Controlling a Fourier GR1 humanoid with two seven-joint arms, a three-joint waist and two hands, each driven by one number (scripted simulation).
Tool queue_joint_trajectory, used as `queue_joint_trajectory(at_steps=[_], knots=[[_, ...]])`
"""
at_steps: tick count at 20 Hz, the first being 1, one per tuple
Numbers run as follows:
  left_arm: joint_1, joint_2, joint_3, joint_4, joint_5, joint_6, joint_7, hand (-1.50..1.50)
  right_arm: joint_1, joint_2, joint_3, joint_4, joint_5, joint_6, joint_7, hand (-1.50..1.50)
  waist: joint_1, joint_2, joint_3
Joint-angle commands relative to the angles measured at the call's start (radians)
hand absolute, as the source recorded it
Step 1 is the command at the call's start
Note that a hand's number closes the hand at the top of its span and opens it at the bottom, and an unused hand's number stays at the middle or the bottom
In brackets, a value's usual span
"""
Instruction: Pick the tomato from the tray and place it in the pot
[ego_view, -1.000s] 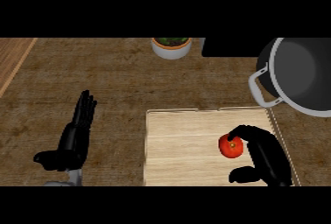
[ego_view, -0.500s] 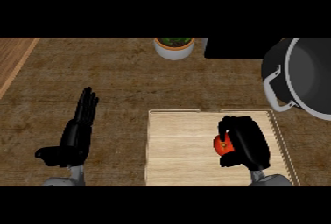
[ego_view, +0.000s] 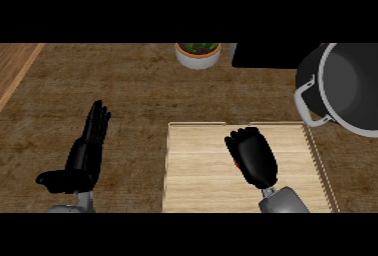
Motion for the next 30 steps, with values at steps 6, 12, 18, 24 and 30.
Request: queue_joint_trajectory(at_steps=[6, 12, 18, 24, 30], knots=[[-0.022, -0.007, 0.009, -0.01, -0.01, 0.023, 0.052, 0.0, 0.136, 0.072, 0.069, -0.12, 0.144, -0.394, 0.024, 1.5, -0.018, 0.017, 0.027], [0.026, 0.001, 0.025, 0.02, 0.006, -0.024, -0.019, 0.0, 0.231, 0.083, 0.052, -0.303, 0.268, -0.361, 0.192, 1.5, -0.017, 0.017, 0.025], [-0.014, -0.019, 0.039, 0.04, -0.01, -0.01, -0.008, 0.0, 0.204, 0.072, -0.067, -0.317, 0.157, -0.368, 0.179, 1.5, -0.012, 0.019, 0.026], [0.026, -0.024, 0.011, -0.056, -0.037, 0.003, 0.043, 0.0, 0.175, -0.098, -0.204, -0.354, -0.099, -0.364, 0.144, 1.5, -0.009, 0.019, 0.026], [-0.067, -0.03, 0.045, -0.002, -0.028, 0.008, 0.081, 0.0, 0.018, -0.273, -0.366, -0.286, -0.384, -0.288, 0.065, 1.5, -0.011, 0.021, 0.027]])
